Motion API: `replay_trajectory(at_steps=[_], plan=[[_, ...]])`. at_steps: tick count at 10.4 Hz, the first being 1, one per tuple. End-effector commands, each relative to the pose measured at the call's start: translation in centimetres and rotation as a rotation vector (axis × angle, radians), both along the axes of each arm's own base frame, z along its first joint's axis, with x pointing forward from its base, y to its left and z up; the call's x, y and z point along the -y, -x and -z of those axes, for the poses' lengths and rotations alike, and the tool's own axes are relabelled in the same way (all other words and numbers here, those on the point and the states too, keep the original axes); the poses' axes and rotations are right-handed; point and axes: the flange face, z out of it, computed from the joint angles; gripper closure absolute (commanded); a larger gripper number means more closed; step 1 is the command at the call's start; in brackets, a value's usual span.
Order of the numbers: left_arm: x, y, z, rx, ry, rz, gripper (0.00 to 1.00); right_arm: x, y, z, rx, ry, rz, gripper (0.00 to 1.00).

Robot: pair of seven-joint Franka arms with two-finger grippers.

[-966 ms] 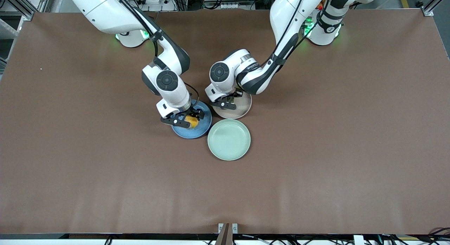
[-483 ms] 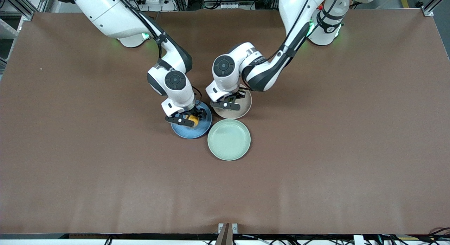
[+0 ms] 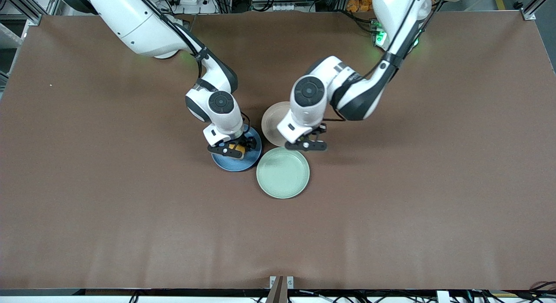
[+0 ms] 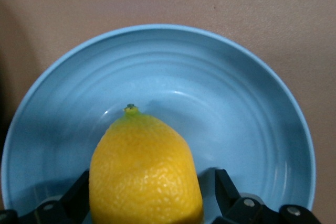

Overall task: Pick lemon and lettuce from blue and beige plates
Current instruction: 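Lift the lettuce with the left gripper while the right gripper grasps the lemon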

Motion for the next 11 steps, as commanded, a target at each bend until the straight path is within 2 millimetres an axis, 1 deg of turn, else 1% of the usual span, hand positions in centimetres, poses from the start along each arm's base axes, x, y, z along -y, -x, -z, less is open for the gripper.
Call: replay_trajectory(at_steps=[1,2,4,5,6,7,8,9,10,11], plan=[[-4.3,-2.8,-0.8,0.005,-0.022,-0.012,1.0,-0.5,0.0,0.7,0.01,0.003,0.005,0.0],[-6.8,-4.4,-0.9,0.017,-0.046,0.013,1.0,-0.5,-0.1,0.8,0.015,0.007,-0.005,0.05],[-11.3,-7.5,-1.2,0.042,-0.073,0.07,1.0,-0.5,-0.1,0.8,0.016,0.008,-0.006,0.39],[-13.3,-8.5,-0.8,0.031,-0.068,0.105,1.0,-0.5,-0.2,0.7,0.015,0.007,-0.002,0.5],[-15.9,-9.7,-0.2,0.014,-0.063,0.136,1.0,-0.6,-0.2,0.6,0.014,0.006,0.001,0.54],[-18.3,-10.7,1.1,-0.01,-0.058,0.15,1.0,-0.6,-0.4,0.1,0.016,0.011,-0.003,0.57],[-19.7,-11.5,2.5,-0.028,-0.055,0.142,1.0,-0.7,-0.4,-0.6,0.021,0.02,-0.008,0.61],[-20.8,-12.4,4.0,-0.043,-0.054,0.122,1.0,-0.3,-0.6,-1.6,0.018,0.042,-0.004,0.67],[-22.5,-13.1,5.6,-0.055,-0.075,0.104,1.0,-0.1,-0.9,-3.0,0.032,0.04,0.005,0.69],[-23.5,-13.5,6.5,-0.048,-0.104,0.107,1.0,0.3,-1.5,-4.3,0.034,0.027,0.031,0.69]])
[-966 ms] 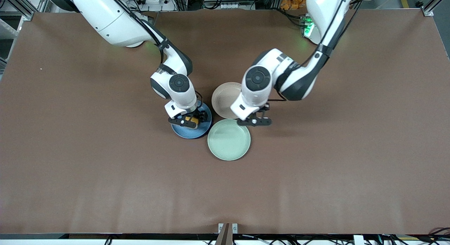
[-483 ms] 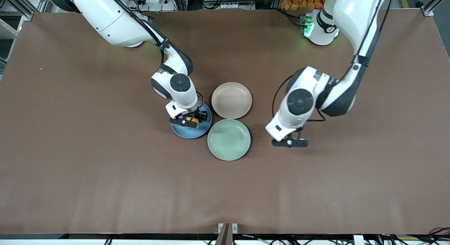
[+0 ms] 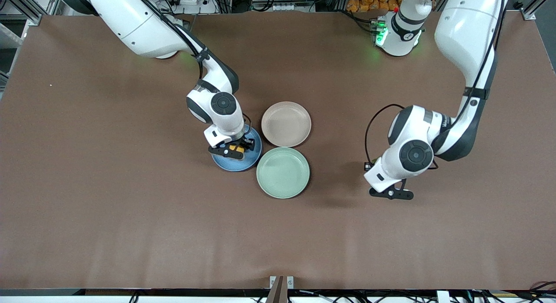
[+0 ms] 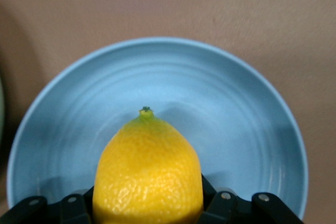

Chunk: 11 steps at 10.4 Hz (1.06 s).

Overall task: Pick lemon and lettuce from blue and beige plates
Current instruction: 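Lower the lettuce with the left gripper while the right gripper lifts the lemon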

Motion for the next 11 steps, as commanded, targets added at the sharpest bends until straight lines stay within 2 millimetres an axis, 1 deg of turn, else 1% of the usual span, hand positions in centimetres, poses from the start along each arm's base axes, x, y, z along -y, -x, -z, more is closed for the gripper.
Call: replay_trajectory(at_steps=[1,2,3,4,5,6,7,8,9,10,11], plan=[[-1.1,-1.6,1.5,0.027,-0.045,0.028,1.0,1.0,-0.7,-4.2,0.025,0.017,0.007,0.69],[-1.2,-1.9,2.2,0.035,-0.042,0.029,1.0,1.5,-0.9,-5.3,0.015,0.028,0.004,0.69],[-2.0,-2.2,2.9,0.044,-0.046,0.019,0.7,2.3,-1.5,-7.0,0.009,0.008,-0.007,0.69],[-2.4,-2.4,3.5,0.048,-0.048,0.015,0.44,3.3,-1.8,-8.2,-0.019,0.006,-0.031,0.73],[-2.3,-2.4,3.9,0.049,-0.042,0.037,0.14,4.8,-2.4,-9.9,-0.04,0.003,-0.044,0.73],[-2.3,-2.5,3.8,0.051,-0.039,0.058,0.0,6.6,-2.9,-11.8,-0.055,0.004,-0.059,0.73],[-2.3,-2.5,3.7,0.052,-0.038,0.06,0.0,9.4,-3.5,-14.1,-0.079,0.025,-0.069,0.73],[-2.3,-2.5,3.5,0.054,-0.038,0.06,0.0,11.8,-4.0,-15.7,-0.099,0.034,-0.084,0.73],[-2.3,-2.6,3.2,0.06,-0.037,0.058,0.0,14.1,-4.6,-16.8,-0.109,0.04,-0.086,0.73],[-2.4,-2.7,2.6,0.069,-0.035,0.049,0.0,15.3,-4.8,-18.1,-0.095,0.043,-0.11,0.76],[-2.5,-2.7,2.0,0.074,-0.032,0.037,0.0,17.0,-5.2,-19.6,-0.081,0.041,-0.133,0.77]])
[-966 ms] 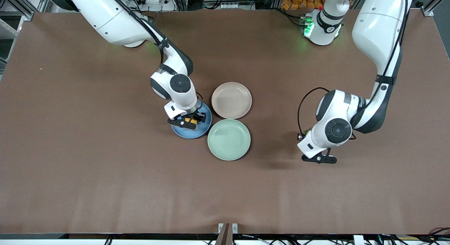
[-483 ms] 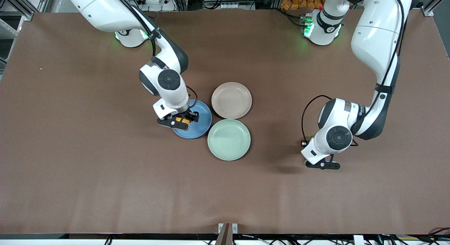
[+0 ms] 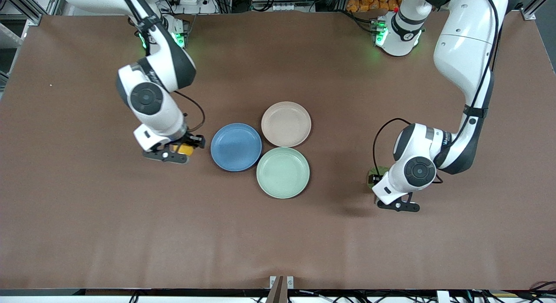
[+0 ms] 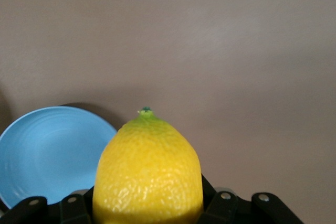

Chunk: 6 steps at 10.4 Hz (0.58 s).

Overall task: Pick lemon and lettuce from blue and beige plates
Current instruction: 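Lower the lettuce with the left gripper while the right gripper lifts the lemon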

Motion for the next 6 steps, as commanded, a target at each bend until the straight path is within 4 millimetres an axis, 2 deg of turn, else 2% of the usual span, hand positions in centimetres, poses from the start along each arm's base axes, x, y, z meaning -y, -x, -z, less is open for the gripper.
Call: replay_trajectory(at_steps=[1,4,6], plan=[[0.0,-0.1,-1.9,0.028,-0.008,0.004,0.0,3.3,0.5,-3.3,0.005,-0.028,-0.057,0.77],[0.1,1.3,-3.8,0.035,-0.01,-0.019,0.0,9.0,-0.2,-5.9,0.013,-0.047,-0.125,0.79],[0.0,3.2,-4.6,0.01,0.019,-0.044,0.0,13.3,0.0,-7.1,0.001,-0.107,-0.165,0.79]])
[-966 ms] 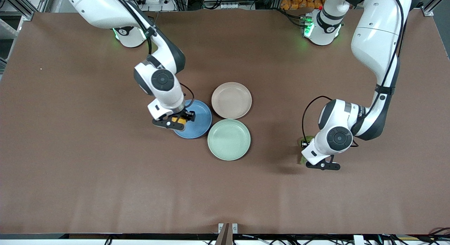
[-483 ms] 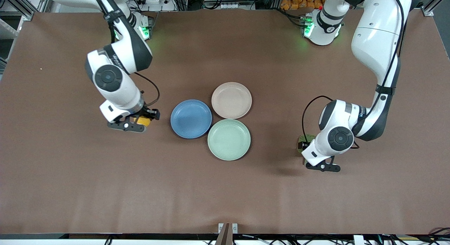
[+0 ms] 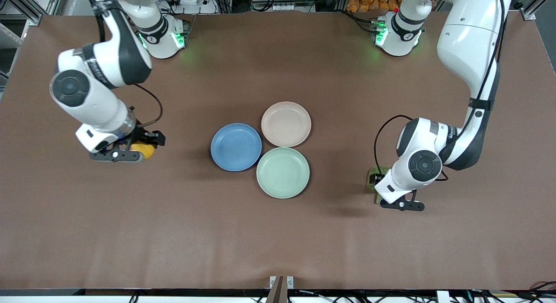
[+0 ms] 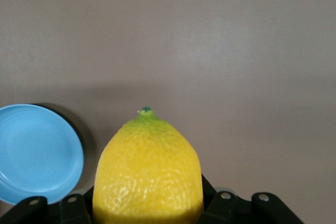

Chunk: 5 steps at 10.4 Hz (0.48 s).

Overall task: Pick lemon and lettuce from blue and beige plates
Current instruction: 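Lower the lettuce with the left gripper while the right gripper lifts the lemon, then release the lettuce and raise the left gripper while the right gripper carries the lemon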

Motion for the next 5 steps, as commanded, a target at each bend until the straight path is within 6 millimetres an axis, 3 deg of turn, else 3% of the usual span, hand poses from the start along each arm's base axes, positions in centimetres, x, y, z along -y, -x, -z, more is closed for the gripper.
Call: replay_trajectory(at_steps=[1,3,5], plan=[[-0.4,3.5,-2.0,-0.008,0.027,-0.037,0.0,4.8,1.4,-1.6,-0.02,-0.036,-0.054,0.79],[-3.1,5.7,-2.7,0.025,0.054,-0.077,0.0,8.3,1.9,-0.5,-0.044,-0.036,-0.103,0.79],[-5.3,7.6,-3.7,0.057,0.068,-0.094,0.0,9.7,2.7,1.6,-0.07,-0.038,-0.115,0.8]])
